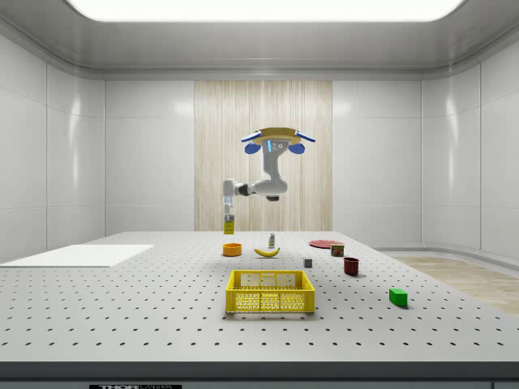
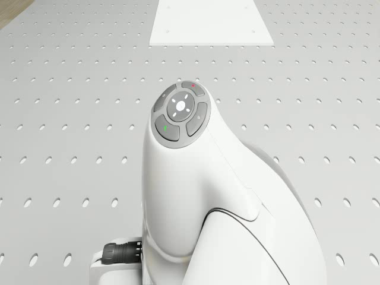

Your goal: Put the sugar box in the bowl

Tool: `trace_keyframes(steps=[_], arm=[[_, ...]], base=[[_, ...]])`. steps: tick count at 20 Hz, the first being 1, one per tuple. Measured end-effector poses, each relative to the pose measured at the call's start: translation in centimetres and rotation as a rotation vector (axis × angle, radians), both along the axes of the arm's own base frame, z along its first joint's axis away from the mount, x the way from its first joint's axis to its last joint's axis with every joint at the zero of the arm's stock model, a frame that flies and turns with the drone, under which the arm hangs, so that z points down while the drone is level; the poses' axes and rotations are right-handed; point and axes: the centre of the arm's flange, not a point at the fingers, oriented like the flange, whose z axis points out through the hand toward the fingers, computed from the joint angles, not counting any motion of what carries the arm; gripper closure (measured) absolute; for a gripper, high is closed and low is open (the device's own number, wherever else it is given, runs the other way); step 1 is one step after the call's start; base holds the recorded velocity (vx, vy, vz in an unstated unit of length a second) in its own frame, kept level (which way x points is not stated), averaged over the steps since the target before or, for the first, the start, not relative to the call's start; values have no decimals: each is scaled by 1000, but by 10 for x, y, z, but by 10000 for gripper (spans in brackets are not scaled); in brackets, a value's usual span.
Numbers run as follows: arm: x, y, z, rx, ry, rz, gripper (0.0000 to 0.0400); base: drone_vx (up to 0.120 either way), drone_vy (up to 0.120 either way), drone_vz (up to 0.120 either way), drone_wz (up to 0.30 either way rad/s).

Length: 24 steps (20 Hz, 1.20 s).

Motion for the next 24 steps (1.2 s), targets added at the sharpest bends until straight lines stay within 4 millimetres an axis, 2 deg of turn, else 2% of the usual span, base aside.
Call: trace_keyframes(steps=[24], arm=[[0,0,0,0,0,0,237]], base=[[0,-120,0,0]])
